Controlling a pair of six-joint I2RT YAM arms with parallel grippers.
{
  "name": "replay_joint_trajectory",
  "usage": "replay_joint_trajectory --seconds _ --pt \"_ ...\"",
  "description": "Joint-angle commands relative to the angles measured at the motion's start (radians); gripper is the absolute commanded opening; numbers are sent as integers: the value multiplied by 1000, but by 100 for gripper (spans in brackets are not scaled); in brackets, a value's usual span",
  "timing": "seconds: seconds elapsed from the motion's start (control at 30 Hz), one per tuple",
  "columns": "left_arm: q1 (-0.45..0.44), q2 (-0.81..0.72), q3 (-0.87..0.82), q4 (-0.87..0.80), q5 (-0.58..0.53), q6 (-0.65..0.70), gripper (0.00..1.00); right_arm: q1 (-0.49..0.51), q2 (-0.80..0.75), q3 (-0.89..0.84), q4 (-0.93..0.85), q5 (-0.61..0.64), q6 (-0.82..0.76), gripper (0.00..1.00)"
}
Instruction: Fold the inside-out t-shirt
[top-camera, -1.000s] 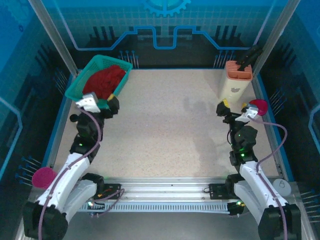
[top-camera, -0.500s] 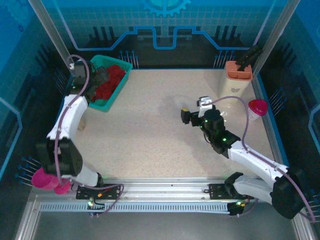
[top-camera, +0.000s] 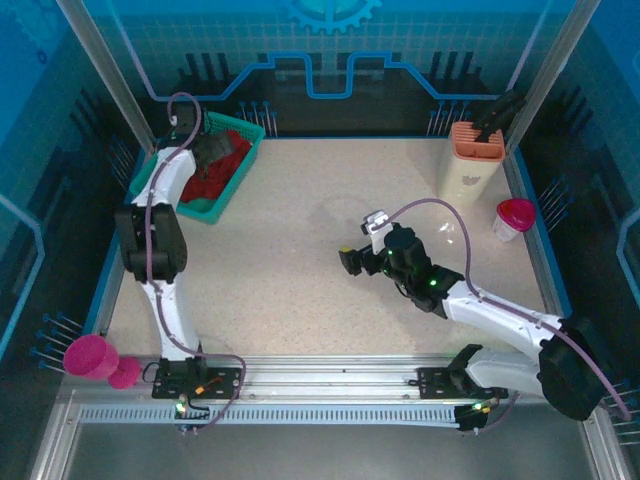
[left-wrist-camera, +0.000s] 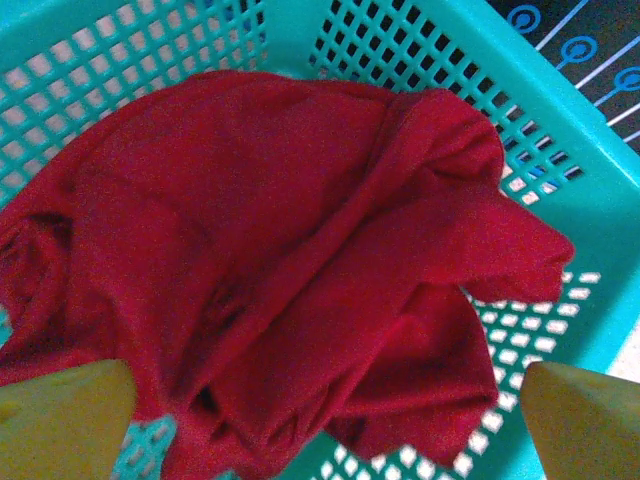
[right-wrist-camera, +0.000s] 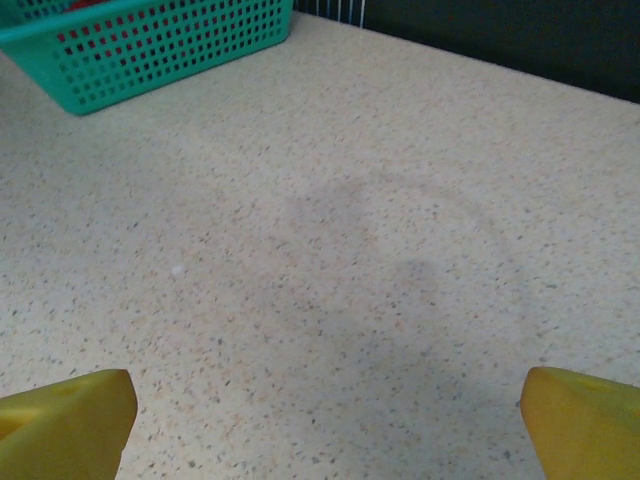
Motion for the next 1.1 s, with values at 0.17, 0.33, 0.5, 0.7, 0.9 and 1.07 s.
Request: replay_joint_trajectory --seconds 0.17,0.33,0.5,0.7,0.9,1.07 --pt "-12 203 195 -138 56 79 86 -51 32 104 -182 64 127 100" --pt "-12 128 149 -72 128 113 5 -162 21 110 -244 -20 206 100" --pt "-33 -57 108 -54 185 125 0 -212 -5 95 -222 -52 190 100" --pt "-128 -350 33 -20 295 86 0 -237 -17 109 -162 2 114 100" --pt "-340 -609 -119 80 535 230 0 -309 -73 143 -237 -34 182 100" --pt "-469 -776 -469 122 660 298 49 -308 -115 102 -225 -64 172 100"
